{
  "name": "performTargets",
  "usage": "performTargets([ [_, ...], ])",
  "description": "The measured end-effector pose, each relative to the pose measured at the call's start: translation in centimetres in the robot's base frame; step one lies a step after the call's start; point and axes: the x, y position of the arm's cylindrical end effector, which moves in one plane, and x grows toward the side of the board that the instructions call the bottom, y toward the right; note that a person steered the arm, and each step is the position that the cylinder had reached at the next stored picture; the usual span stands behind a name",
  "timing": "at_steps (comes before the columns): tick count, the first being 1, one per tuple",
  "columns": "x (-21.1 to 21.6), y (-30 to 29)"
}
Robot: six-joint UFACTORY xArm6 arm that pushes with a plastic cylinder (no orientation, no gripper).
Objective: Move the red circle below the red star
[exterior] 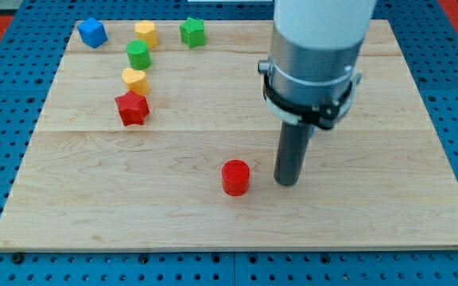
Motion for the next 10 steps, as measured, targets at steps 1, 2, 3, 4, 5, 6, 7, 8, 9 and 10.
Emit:
performTargets([
  [1, 0.5, -6.3],
  [2, -4.6, -13.0],
  [3, -3.7, -9.8],
  [4, -6.4, -8.6],
  [5, -11.1, -8.9],
  [6, -11.3, -13.0],
  [7, -10.4, -14.2],
  [8, -8.9, -17.3],
  [9, -8.2, -14.0],
  [10, -6.5, -15.4],
])
